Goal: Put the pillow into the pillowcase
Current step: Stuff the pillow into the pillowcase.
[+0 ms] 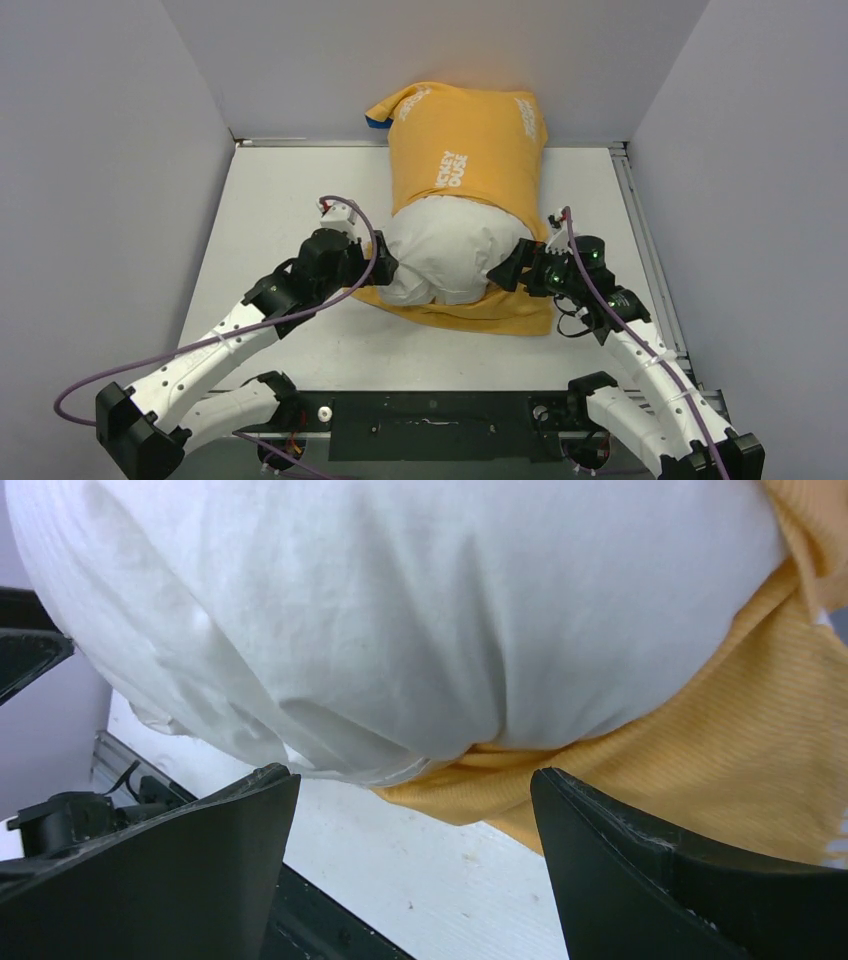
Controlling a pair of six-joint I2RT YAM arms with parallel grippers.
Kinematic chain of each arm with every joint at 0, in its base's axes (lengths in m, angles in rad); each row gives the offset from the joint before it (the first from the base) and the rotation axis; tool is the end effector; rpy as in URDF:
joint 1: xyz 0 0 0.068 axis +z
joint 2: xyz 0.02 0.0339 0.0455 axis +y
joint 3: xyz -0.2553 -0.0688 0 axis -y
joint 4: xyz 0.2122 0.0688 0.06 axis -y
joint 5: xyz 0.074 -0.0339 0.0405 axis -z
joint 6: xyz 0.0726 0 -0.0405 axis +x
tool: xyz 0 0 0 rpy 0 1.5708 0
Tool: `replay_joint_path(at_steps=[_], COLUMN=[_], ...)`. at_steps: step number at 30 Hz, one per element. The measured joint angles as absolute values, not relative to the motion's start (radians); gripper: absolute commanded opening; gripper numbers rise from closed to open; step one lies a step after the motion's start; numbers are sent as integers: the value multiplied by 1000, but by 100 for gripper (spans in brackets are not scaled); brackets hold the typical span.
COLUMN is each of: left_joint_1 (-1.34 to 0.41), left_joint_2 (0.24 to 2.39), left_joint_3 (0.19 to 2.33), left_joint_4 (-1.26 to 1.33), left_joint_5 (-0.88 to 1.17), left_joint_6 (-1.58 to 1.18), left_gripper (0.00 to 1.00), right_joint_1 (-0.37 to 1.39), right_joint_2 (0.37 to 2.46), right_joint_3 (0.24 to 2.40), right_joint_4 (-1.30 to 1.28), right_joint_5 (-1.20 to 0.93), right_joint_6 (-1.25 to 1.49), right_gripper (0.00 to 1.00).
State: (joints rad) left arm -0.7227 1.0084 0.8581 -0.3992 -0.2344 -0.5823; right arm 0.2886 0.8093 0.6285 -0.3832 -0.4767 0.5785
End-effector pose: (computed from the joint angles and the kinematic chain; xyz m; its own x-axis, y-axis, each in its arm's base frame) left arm 0.1806 -0.1368 0.2815 -0.5993 -0.1847 -0.7790 0.1978 0.9087 -0.3677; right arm 0.1635 0.0833 0.2451 -0.7706 0.2780 -0.5735 -0.2428 0.7040 0.6675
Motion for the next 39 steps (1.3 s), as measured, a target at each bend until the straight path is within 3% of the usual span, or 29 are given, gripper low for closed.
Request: replay_joint_path(at_steps=[5, 11, 14, 16, 21, 28, 33, 39], left_joint_1=[-676, -610, -580, -574, -580, -571, -541, -532], left_joint_2=[933, 1038, 1103, 1173, 1377, 1517, 1586, 1652], left_joint_3=[766, 720, 701, 698, 810, 1204, 1378, 1439], left_joint_4=[-409, -390, -300, -202, -63, -119, -181, -210], left_joint_5=[-139, 3, 112, 201, 374, 425, 461, 498], left_joint_6=[-618, -688, -772, -846, -1019, -1105, -1135, -1184], left_gripper=[96, 99, 85, 61, 16, 0, 0, 0], right_joint_1=[289, 289, 288, 289, 292, 346, 488, 660], right_joint_2=[844, 941, 1041, 1093, 1180, 1305, 1361, 1435], right_joint_3=[692, 765, 834, 897, 1082, 1390, 1605, 1657], right_joint_4=[-414, -413, -437, -474, -582, -746, -802, -818], right_joint_5=[-441, -418, -421, -428, -423, -314, -198, -126], right_joint_6=[530, 484, 461, 444, 383, 302, 245, 170], right_gripper=[90, 90, 90, 90, 90, 90, 90, 90])
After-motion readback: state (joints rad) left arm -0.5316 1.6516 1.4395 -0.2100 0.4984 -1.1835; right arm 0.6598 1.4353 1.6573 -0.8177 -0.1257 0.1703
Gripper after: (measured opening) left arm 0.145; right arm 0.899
